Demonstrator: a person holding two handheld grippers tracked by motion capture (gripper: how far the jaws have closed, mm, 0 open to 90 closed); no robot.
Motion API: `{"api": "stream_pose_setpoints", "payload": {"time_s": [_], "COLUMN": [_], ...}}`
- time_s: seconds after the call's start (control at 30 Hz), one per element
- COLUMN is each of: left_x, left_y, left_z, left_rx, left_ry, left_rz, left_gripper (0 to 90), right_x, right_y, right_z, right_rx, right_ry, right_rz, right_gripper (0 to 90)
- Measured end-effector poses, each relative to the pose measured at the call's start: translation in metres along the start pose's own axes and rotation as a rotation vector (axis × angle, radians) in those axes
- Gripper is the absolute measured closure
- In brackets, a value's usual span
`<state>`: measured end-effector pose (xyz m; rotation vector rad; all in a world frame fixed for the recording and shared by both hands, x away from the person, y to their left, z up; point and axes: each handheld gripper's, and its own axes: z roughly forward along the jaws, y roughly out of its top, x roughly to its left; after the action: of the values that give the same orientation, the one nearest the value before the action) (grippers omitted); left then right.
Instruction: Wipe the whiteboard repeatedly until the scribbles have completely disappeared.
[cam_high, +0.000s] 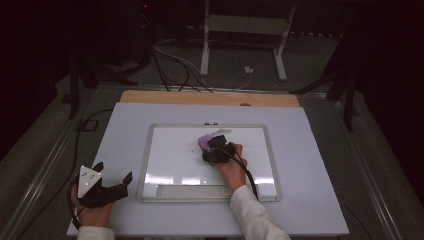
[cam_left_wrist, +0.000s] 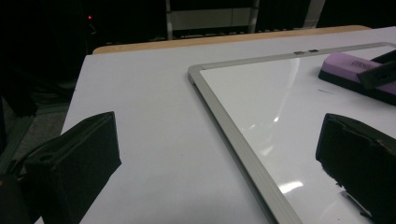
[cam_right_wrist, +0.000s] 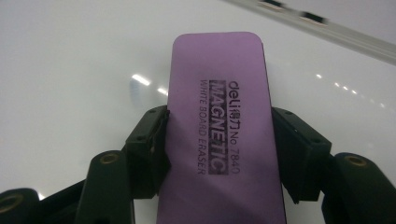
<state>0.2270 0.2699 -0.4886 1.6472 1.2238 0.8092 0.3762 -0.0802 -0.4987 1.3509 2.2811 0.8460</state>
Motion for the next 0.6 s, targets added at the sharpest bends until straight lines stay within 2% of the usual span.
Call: {"api": "stream_pose_setpoints", "payload": {"time_s": [0.03,0.1,0.27,0.3,0.37,0.4,0.47,0.5,0.53,0.6], "left_x": [0.0,-0.001,-0.002,-0.002,-0.001,0.0,0.0,0.001,0.001,0.001], "left_y": [0.0,0.0,0.0,0.0,0.0,0.0,0.0,0.0,0.0,0.0], "left_z": [0.0,0.001,0.001,0.001,0.001,0.0,0.0,-0.001,-0.001,-0.001], "left_rx": [0.0,0.006,0.006,0.004,0.003,0.002,0.0,0.0,-0.001,0.0], "left_ry": [-0.001,-0.002,-0.003,-0.002,-0.001,-0.001,0.0,0.0,0.001,0.001], "left_rz": [-0.001,0.004,0.008,0.007,0.001,0.001,0.0,0.0,-0.002,-0.001], "left_gripper": [0.7,0.7,0.6,0.6,0.6,0.6,0.6,0.6,0.6,0.6], "right_x": [-0.001,0.004,0.029,0.036,0.047,0.051,0.05,0.044,0.044,0.035], "right_y": [0.0,0.001,0.002,0.003,0.004,0.006,0.008,0.011,0.011,0.012], "right_z": [0.0,0.0,0.002,0.003,0.003,0.003,0.005,0.005,0.005,0.005], "right_rx": [0.002,0.001,0.01,0.016,0.022,0.021,0.023,0.023,0.023,0.027], "right_ry": [0.006,-0.002,0.11,0.154,0.179,0.171,0.143,0.052,0.052,-0.029], "right_rz": [0.011,-0.012,-0.064,-0.081,-0.118,-0.139,-0.139,-0.129,-0.129,-0.123], "right_gripper": [41.3,41.3,41.3,41.4,41.4,41.4,41.4,41.5,41.5,41.5]}}
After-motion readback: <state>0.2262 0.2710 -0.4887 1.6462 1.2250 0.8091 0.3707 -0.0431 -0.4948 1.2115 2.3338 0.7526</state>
